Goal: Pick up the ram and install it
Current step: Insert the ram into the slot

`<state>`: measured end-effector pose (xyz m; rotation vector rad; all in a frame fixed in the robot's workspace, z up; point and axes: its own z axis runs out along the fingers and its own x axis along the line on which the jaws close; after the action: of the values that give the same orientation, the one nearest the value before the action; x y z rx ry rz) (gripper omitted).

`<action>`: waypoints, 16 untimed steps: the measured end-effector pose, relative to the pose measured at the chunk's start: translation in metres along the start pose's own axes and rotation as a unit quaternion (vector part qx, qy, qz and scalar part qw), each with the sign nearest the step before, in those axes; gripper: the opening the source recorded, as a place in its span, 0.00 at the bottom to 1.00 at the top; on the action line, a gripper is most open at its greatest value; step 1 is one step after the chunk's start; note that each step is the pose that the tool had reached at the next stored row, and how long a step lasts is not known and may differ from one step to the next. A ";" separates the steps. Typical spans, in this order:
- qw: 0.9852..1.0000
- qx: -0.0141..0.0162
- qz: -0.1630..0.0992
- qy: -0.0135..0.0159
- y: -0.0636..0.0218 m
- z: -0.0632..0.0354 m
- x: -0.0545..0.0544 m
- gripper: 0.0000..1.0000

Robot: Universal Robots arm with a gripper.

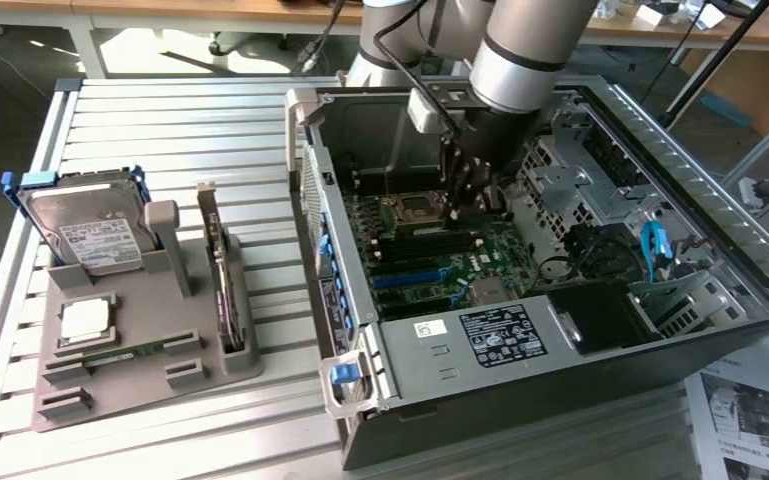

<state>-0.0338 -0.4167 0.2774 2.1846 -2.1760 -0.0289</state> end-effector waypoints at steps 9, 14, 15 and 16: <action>1.000 0.000 0.000 0.000 0.0036 0.0278 -0.012 0.13; 1.000 0.000 0.000 0.000 0.0034 0.0316 -0.014 0.13; 1.000 0.000 0.000 0.000 0.0034 0.0318 -0.014 0.13; 1.000 0.000 0.001 0.000 0.0033 0.0321 -0.014 0.13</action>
<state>-0.0389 -0.4037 0.2452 2.1833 -2.1773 -0.0288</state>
